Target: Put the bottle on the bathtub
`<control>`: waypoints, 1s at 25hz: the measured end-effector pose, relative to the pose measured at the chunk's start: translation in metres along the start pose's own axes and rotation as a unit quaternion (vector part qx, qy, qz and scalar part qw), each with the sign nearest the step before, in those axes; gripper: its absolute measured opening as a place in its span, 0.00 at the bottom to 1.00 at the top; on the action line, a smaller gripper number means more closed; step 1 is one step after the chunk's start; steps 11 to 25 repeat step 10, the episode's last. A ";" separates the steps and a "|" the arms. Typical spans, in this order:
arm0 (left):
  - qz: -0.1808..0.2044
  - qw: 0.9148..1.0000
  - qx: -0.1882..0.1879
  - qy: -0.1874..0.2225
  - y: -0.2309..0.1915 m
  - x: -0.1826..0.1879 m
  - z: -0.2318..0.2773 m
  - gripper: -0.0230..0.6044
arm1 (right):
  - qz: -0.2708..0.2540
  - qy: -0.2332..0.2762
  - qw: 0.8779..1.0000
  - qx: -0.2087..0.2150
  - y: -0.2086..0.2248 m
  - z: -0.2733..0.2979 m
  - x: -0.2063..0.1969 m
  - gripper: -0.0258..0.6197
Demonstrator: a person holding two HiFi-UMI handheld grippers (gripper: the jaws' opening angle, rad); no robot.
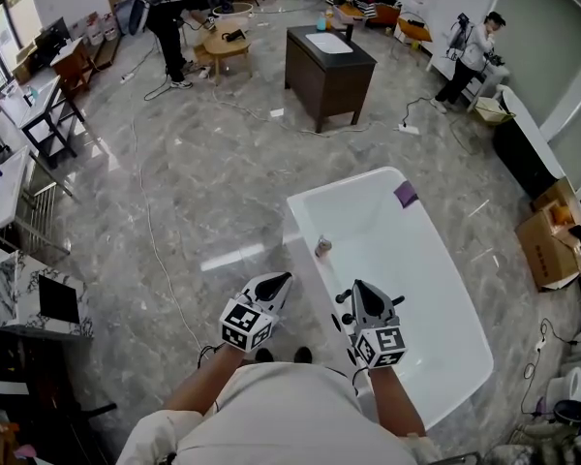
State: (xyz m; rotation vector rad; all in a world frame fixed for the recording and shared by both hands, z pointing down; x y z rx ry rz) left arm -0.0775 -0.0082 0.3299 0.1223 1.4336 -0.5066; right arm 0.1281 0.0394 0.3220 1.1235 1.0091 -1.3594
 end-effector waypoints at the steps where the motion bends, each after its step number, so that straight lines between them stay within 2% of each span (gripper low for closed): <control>1: -0.001 1.000 0.001 0.000 0.000 -0.001 0.000 0.05 | -0.001 -0.001 1.000 0.001 -0.001 0.000 -0.001 0.09; 25: 0.000 1.000 0.002 0.001 0.005 -0.002 -0.002 0.05 | -0.005 -0.002 1.000 0.009 -0.005 -0.001 -0.002 0.09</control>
Point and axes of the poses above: the fingertips, and each gripper's own axes: z forward along the fingers, y to its right, x out of its top, the point moved 5 cm from there along -z, backward along the fingers, and after that the axes turned 15 degrees about -x, right-handed, at the moved point
